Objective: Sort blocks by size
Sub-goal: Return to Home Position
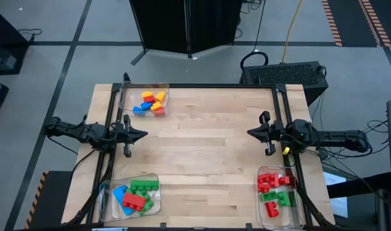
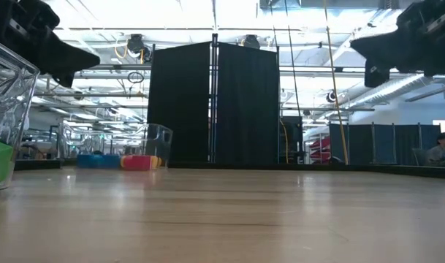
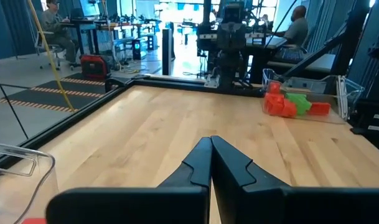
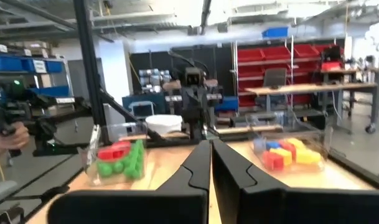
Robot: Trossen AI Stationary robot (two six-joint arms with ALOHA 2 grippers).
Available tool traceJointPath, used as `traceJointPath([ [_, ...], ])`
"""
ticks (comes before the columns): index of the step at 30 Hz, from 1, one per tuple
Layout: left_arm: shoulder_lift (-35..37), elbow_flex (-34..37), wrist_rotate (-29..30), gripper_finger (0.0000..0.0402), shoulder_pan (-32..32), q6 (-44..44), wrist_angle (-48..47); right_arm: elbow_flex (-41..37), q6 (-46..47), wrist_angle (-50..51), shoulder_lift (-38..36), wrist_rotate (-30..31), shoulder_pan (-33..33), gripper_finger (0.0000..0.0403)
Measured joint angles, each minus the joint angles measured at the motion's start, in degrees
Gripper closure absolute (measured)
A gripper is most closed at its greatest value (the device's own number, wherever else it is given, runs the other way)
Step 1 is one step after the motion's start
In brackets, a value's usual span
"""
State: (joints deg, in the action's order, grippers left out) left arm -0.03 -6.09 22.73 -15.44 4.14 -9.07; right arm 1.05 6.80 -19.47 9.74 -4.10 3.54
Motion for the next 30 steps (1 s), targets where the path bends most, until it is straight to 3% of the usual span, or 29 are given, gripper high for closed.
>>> traceJointPath([
  [8, 0.0, 0.0, 0.1, 0.0394, 0.0, 0.0, -0.9, -0.2, 0.3, 1.3, -0.2, 0.1, 1.3, 0.0403],
  [13, 0.0, 0.0, 3.0, 0.0394, 0.0, 0.0, -2.6, -0.2, 0.4, 2.6, -1.1, -0.3, 1.8, 0.0403],
  [30, 0.0, 0.0, 1.3, 0.0394, 0.0, -0.4, -2.3, -0.2, 0.8, 12.3, -9.7, -0.4, 1.8, 0.0403],
])
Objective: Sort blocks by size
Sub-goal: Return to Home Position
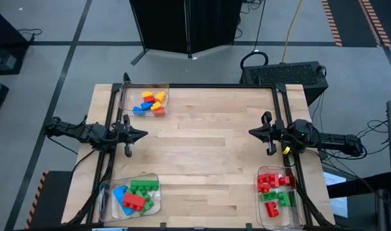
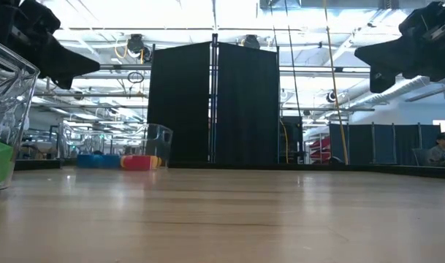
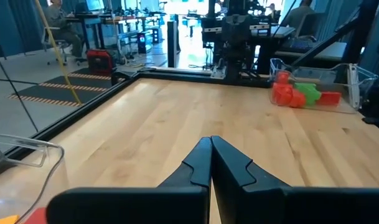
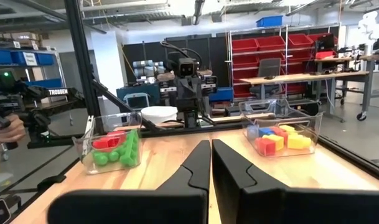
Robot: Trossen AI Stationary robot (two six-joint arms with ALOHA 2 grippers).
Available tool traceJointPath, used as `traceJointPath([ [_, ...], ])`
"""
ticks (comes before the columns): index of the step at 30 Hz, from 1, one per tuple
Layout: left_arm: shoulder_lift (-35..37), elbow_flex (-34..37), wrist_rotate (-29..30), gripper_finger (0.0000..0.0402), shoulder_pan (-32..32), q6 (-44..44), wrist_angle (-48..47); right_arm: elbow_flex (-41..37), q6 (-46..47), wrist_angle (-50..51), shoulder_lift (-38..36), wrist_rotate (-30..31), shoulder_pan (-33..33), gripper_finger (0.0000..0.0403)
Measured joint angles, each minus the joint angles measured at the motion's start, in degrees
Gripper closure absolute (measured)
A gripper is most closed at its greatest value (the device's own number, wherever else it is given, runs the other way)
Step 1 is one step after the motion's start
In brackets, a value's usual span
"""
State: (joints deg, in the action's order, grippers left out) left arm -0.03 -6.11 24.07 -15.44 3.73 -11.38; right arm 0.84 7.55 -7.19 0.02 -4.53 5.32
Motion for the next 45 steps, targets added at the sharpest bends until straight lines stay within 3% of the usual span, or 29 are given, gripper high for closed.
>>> traceJointPath([
  [4, 0.0, 0.1, -1.7, 0.0394, 0.0, -0.8, 0.5, 0.0, 0.3, 1.5, 0.1, -0.1, 0.0, 0.0403],
  [8, 0.0, 3.0, -3.1, 0.0394, 0.1, -2.1, 6.9, 0.0, 0.3, 3.5, 0.1, -0.3, 0.0, 0.0403],
  [24, 0.0, 4.6, -7.6, 0.0394, 1.3, -4.6, 11.4, 0.0, 0.1, 5.1, 0.1, 0.1, -0.2, 0.0403],
  [34, 0.0, 5.0, -18.5, 0.0394, 3.7, -5.6, 11.2, 0.0, -1.6, 5.0, 0.1, -1.2, -0.2, 0.0403],
  [45, -0.2, 5.8, -20.3, 0.0394, 6.4, -4.5, 12.6, 0.0, -2.4, 5.2, 0.1, -1.6, -0.2, 0.0403],
])
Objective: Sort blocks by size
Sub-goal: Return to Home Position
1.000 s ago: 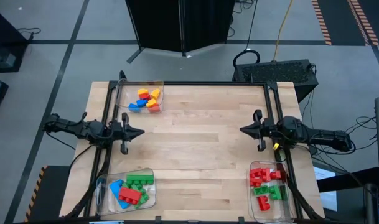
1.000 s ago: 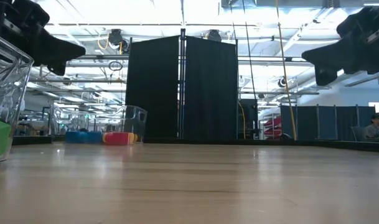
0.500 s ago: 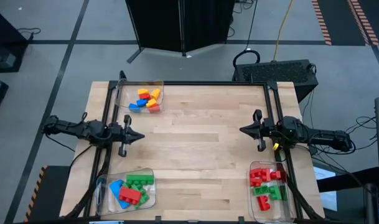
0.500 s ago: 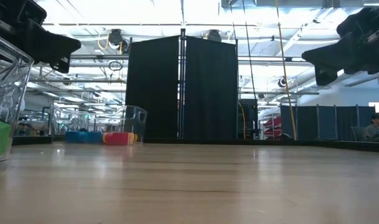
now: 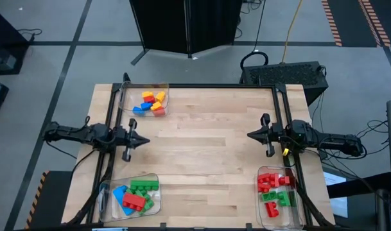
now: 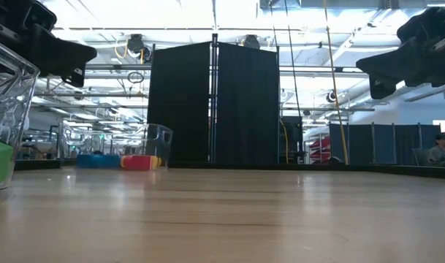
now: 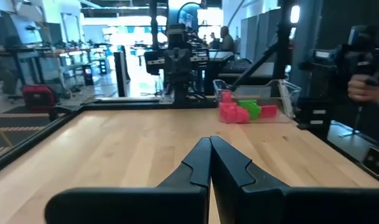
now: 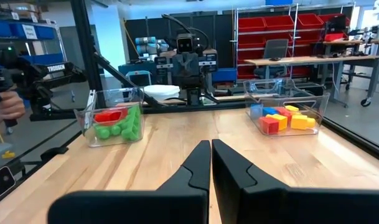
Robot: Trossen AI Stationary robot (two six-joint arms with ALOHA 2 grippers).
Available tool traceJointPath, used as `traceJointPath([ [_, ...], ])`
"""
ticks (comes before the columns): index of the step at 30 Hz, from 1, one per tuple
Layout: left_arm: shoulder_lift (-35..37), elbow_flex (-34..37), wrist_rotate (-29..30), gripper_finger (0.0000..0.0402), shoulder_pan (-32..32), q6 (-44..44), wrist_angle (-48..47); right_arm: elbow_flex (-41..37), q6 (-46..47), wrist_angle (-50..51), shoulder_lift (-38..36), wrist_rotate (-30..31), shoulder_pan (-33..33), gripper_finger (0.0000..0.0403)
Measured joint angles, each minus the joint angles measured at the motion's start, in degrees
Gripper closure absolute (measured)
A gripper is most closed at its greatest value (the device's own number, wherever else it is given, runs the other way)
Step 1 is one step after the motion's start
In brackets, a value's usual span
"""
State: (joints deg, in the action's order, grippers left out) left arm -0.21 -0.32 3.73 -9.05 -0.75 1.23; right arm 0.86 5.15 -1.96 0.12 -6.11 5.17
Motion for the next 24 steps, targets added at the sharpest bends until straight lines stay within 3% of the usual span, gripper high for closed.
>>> traceJointPath([
  [24, 0.0, 0.0, 0.9, 0.0394, 0.8, -1.2, 0.0, 0.0, 1.7, 0.1, 0.0, 0.1, 0.0, 0.0403],
])
